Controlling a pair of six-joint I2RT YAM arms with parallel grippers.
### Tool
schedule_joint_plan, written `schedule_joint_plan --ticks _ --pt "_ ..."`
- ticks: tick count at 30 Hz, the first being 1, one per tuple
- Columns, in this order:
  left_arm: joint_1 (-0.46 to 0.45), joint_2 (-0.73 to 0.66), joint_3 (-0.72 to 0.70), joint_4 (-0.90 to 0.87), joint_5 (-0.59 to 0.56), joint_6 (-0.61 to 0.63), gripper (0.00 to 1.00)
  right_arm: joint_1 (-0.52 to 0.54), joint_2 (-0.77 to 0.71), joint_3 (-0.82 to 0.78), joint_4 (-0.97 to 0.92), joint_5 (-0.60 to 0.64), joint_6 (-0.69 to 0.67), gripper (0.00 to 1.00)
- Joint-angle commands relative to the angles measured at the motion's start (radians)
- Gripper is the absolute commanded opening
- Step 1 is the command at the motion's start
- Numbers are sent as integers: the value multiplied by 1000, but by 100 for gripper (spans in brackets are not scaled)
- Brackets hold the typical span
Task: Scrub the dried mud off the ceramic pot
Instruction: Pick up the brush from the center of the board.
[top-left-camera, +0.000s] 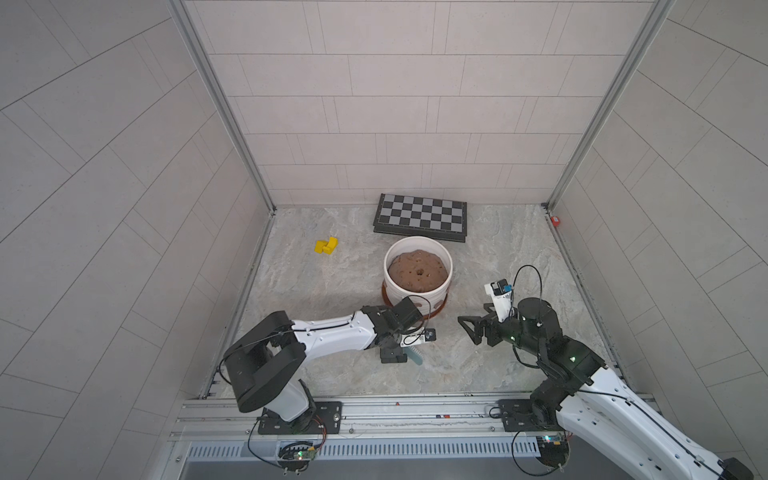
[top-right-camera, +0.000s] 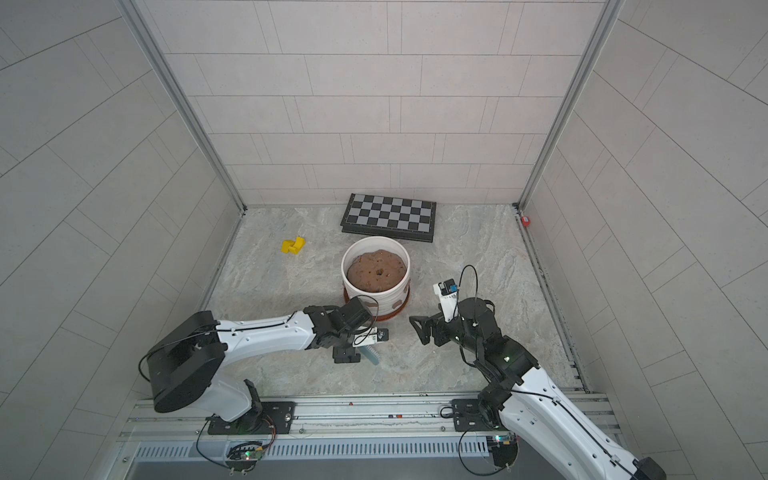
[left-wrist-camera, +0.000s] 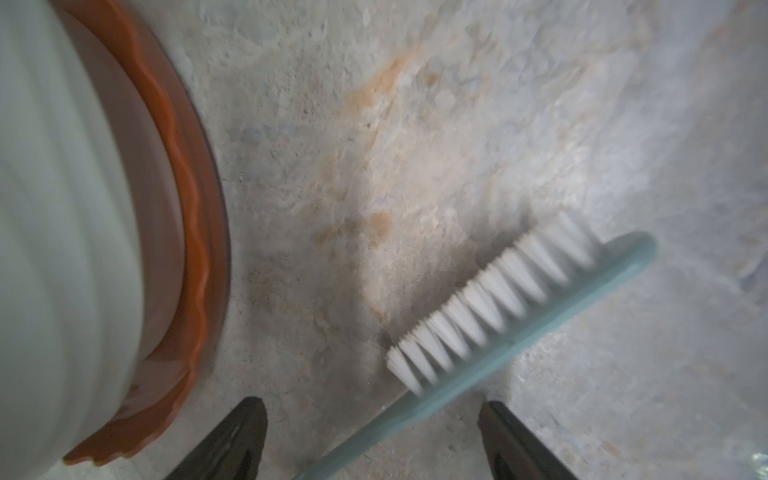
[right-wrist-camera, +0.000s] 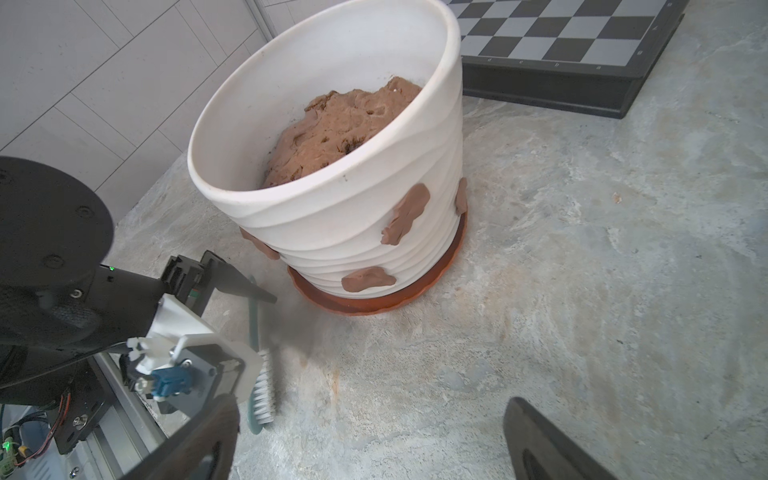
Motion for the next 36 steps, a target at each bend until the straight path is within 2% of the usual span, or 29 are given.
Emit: schedule_joint_plan --ticks 1,5,8,11,18,24,27,32,36 --pt "0 13 11 16 17 23 75 5 -12 -7 8 -5 5 100" --pt "2 54 28 -22 7 27 69 5 -16 -6 3 -4 5 100" --pt "2 75 41 -41 5 24 56 5 -16 -6 0 -3 7 100" --pt "2 76 45 -53 6 24 50 5 -18 -9 0 -5 10 100" --pt "-4 86 91 -124 9 -3 27 4 -16 -12 6 -4 12 100" --pt "-14 46 90 -138 3 -26 12 4 -16 -23 20 -6 22 100" --pt "-17 26 94 -144 7 -40 0 5 -16 -26 25 -6 27 100" --pt "-20 0 108 -166 17 -75 0 5 -23 -28 25 -6 34 100" --pt "-20 -98 127 -199 63 -131 0 3 -47 -23 20 8 43 100"
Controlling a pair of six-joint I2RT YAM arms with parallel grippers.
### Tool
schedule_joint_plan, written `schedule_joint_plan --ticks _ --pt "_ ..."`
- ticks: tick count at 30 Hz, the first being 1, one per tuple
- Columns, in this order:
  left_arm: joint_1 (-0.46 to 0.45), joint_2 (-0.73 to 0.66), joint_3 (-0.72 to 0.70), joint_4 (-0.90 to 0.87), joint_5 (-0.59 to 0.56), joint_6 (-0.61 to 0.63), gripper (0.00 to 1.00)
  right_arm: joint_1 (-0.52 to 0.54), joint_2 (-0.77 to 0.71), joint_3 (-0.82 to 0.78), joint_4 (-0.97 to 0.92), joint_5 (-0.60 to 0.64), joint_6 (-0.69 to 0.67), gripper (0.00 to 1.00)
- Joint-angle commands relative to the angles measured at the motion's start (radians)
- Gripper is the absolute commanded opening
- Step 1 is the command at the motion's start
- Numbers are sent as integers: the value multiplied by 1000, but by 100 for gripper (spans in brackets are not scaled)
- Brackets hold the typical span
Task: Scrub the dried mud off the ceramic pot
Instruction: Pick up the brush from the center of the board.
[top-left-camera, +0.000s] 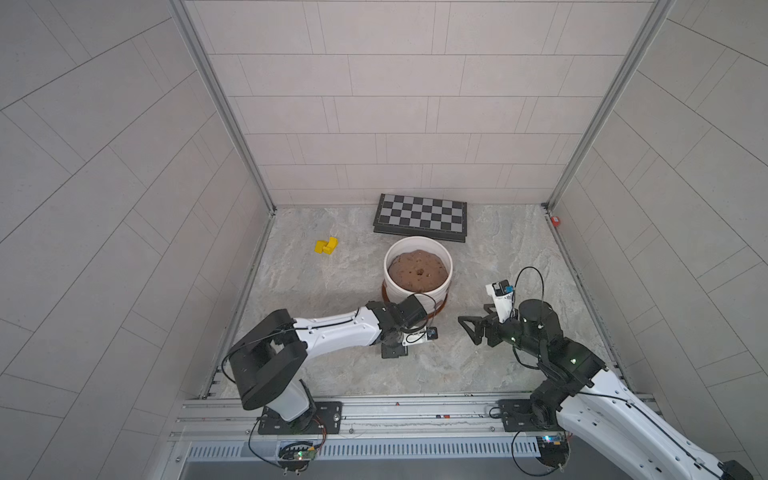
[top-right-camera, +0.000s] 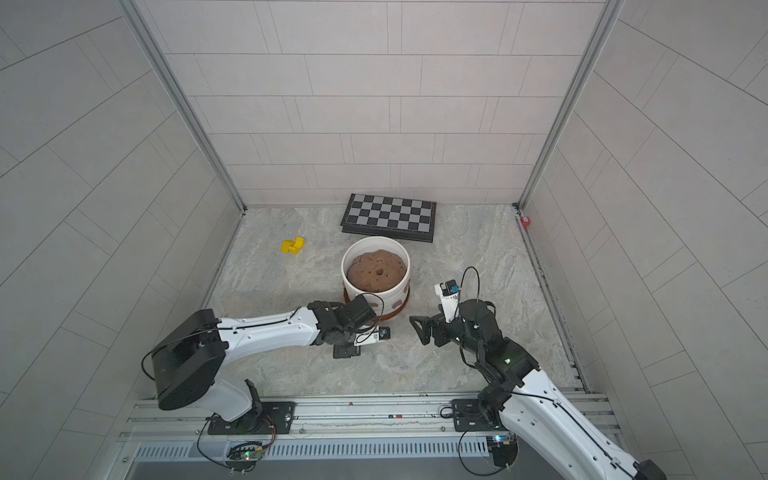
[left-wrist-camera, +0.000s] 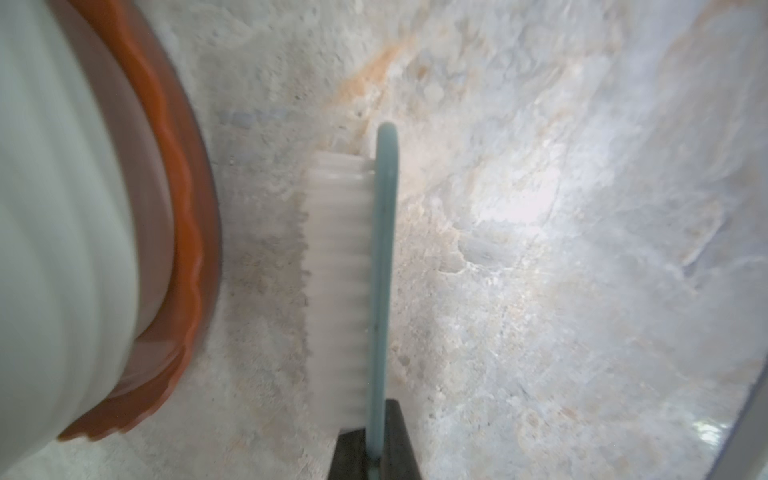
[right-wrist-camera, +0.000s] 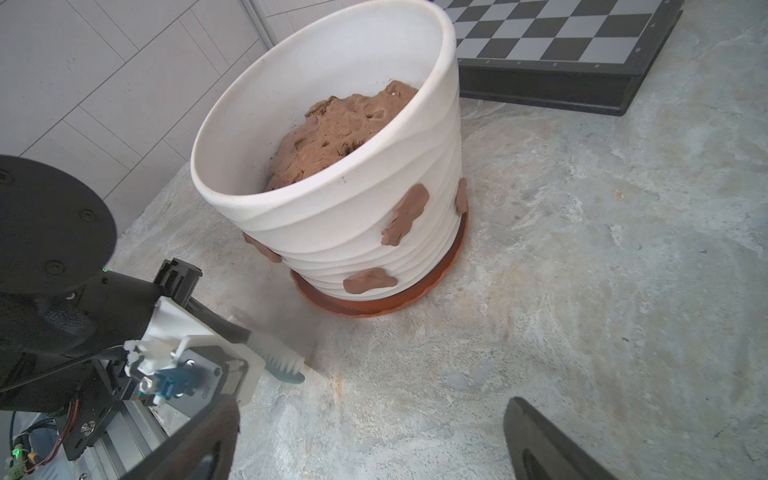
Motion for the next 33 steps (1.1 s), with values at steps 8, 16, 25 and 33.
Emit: schedule_joint_plan --ticks 8,16,25,33 --pt "42 -359 69 -56 98 -229 0 0 -72 40 47 27 62 100" --pt "129 -511 114 242 95 -562 0 0 -55 62 266 -85 95 100" --pt "129 -527 34 752 135 -927 0 23 67 46 637 -132 253 100" --pt "104 -469 -55 1148 132 -1075 0 90 174 30 939 1 492 96"
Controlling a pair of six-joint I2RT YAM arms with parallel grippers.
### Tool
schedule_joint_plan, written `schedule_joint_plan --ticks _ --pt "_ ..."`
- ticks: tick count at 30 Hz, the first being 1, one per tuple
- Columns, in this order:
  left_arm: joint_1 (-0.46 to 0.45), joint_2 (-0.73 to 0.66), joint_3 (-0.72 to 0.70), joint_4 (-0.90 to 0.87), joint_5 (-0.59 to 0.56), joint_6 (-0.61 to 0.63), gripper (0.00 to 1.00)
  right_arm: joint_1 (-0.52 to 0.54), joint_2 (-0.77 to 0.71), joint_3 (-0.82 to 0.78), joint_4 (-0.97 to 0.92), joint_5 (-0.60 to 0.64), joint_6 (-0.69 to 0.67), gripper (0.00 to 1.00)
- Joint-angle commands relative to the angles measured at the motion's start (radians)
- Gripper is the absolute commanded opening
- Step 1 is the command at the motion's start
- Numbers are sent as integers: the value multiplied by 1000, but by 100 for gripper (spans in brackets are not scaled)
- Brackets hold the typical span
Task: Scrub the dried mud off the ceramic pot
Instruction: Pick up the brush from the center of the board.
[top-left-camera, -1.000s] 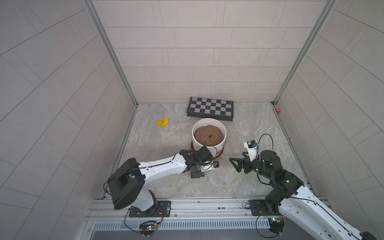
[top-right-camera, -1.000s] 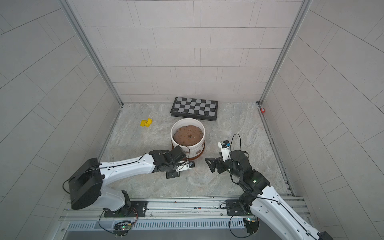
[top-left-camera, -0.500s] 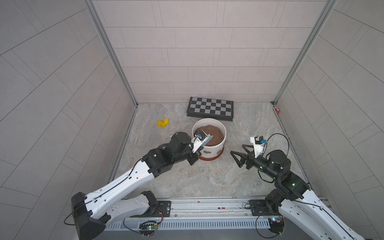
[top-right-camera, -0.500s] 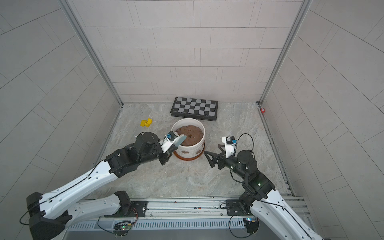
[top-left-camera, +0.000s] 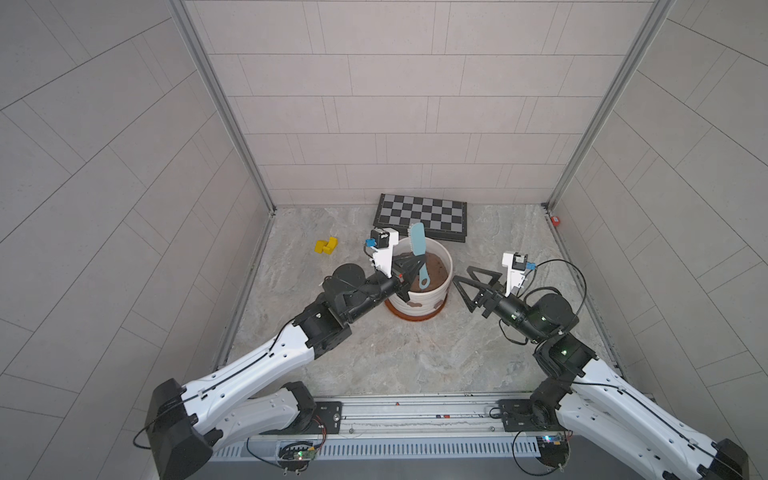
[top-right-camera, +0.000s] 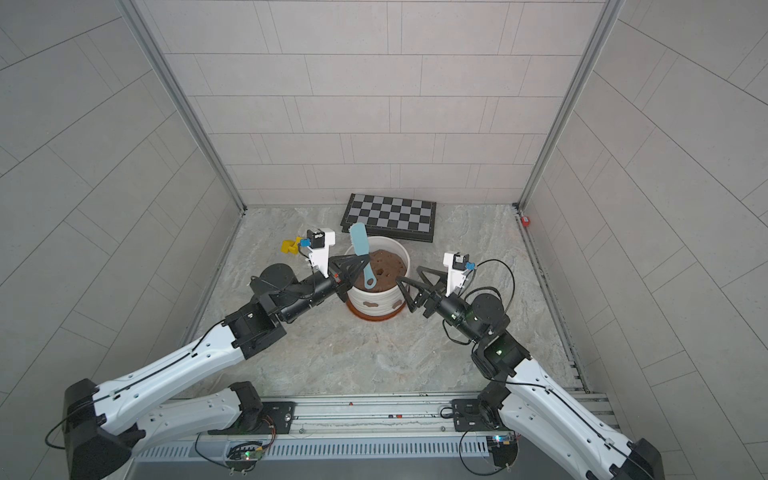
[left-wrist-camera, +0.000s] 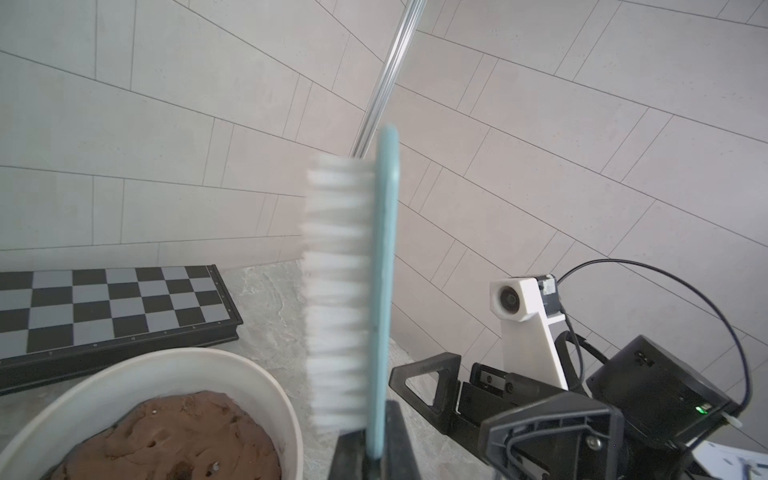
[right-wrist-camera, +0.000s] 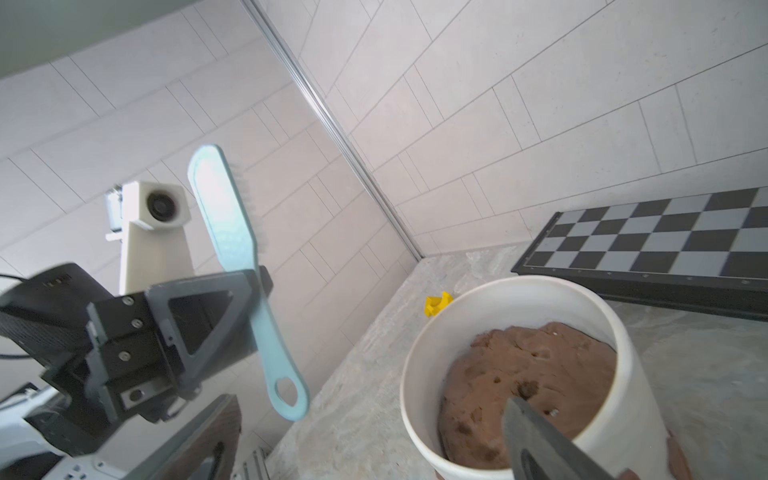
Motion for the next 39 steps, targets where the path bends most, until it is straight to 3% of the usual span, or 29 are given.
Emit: schedule_joint_plan --ticks 1,6,13,21,29,31,34,39 --pt "-23 25 -3 229 11 -92 0 45 51 9 205 54 122 94" --pt "-35 69 -13 376 15 -153 0 97 146 50 275 77 176 87" --pt "-54 97 -7 409 -17 -163 0 137 234 80 443 104 266 71" --pt "-76 140 7 452 -31 -196 0 173 281 83 572 133 322 40" --pt "-89 162 -14 489 -66 -224 0 180 286 89 620 133 324 21" --pt "-89 170 -13 495 -64 -232 0 180 287 85 630 133 325 12" --pt "-91 174 -16 492 -66 -240 7 180 284 78 641 132 318 0" --pt "-91 157 -13 434 -87 -245 24 175 253 49 638 157 285 0"
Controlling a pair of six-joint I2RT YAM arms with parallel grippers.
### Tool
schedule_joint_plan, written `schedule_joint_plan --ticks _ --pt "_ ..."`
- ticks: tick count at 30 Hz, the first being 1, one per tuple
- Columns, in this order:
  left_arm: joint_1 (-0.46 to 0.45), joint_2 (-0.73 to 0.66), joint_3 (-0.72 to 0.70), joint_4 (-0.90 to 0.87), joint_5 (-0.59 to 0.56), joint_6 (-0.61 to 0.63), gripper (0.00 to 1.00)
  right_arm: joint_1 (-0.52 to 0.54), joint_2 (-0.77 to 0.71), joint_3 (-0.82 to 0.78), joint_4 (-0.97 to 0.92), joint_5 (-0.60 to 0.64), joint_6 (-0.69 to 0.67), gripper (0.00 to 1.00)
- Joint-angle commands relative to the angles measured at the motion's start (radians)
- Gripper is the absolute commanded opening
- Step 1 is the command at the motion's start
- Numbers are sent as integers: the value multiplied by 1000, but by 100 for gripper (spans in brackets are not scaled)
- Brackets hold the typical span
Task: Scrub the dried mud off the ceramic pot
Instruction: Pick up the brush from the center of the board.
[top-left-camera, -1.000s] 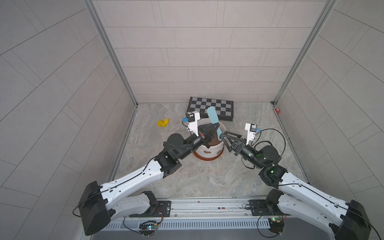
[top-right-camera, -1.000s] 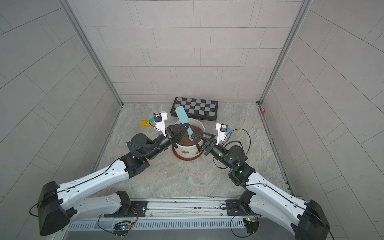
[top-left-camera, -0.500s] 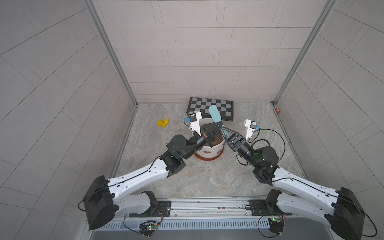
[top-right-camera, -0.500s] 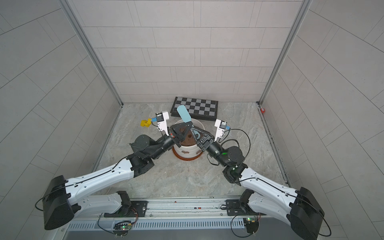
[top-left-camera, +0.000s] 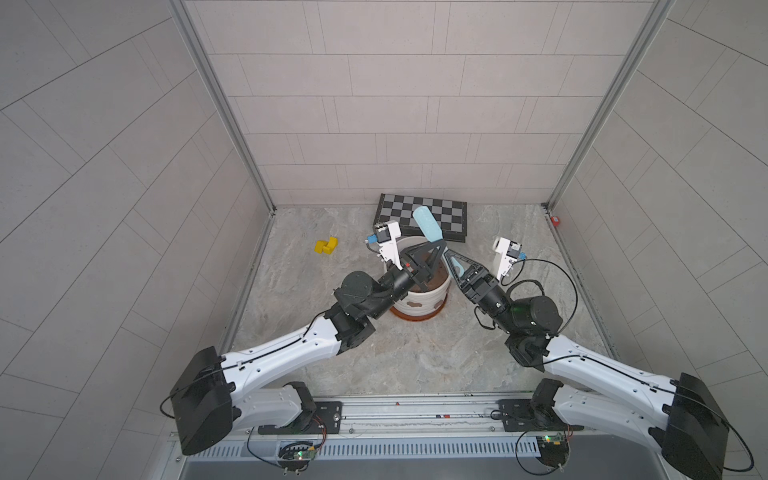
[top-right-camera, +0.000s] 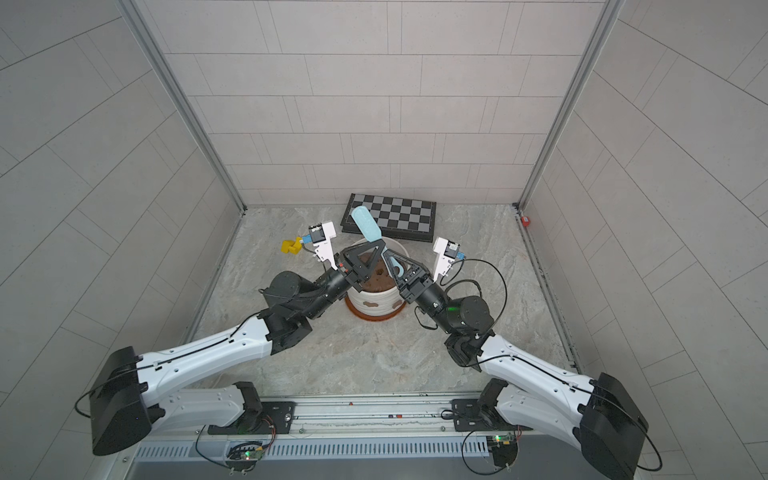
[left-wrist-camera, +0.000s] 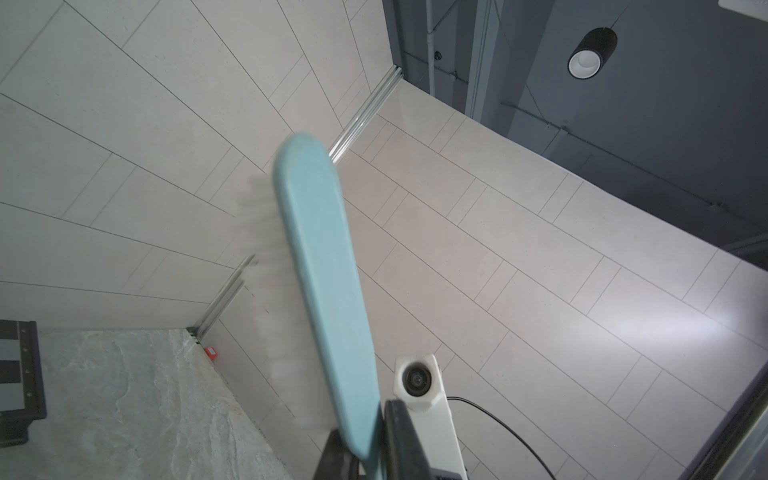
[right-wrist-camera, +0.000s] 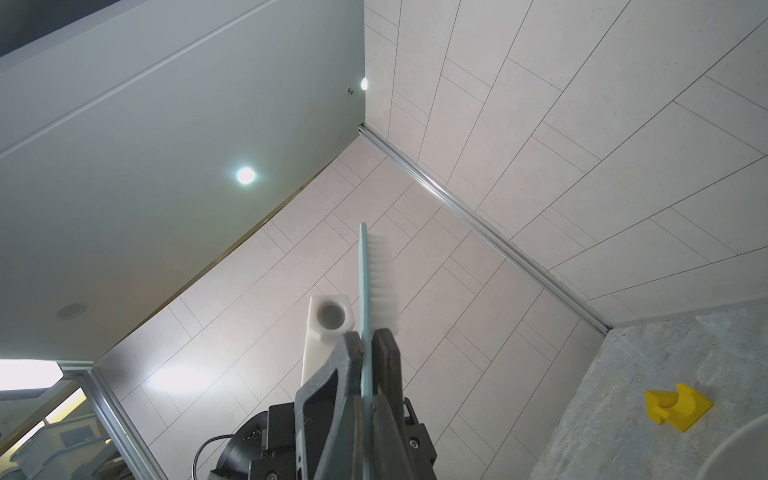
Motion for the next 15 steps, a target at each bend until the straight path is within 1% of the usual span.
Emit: schedule_joint_plan --ticks 1,3,5,7,9,10,12,15 --pt "-6 -13 -8 -62 -28 -4 27 -5 -39 -17 23 15 -46 0" --pt "-4 -27 0 -111 -41 -15 38 -17 -57 -23 -5 3 -70 0" --pt "-4 -46 15 -165 -35 3 43 -38 -75 -33 -25 -15 -88 0" --pt "5 -70 37 -252 -27 -6 48 -72 -99 -39 -76 -59 -126 0" --pt "21 -86 51 -301 10 -19 55 -104 -128 -39 -123 -91 -157 0" --pt "29 -96 59 -328 33 -18 57 -124 -143 -36 -157 -124 -179 0" --pt "49 -116 81 -406 69 -25 61 -154 -178 -18 -272 -173 -274 0" --pt "86 -139 106 -487 133 -25 63 -181 -228 14 -458 -217 -439 0"
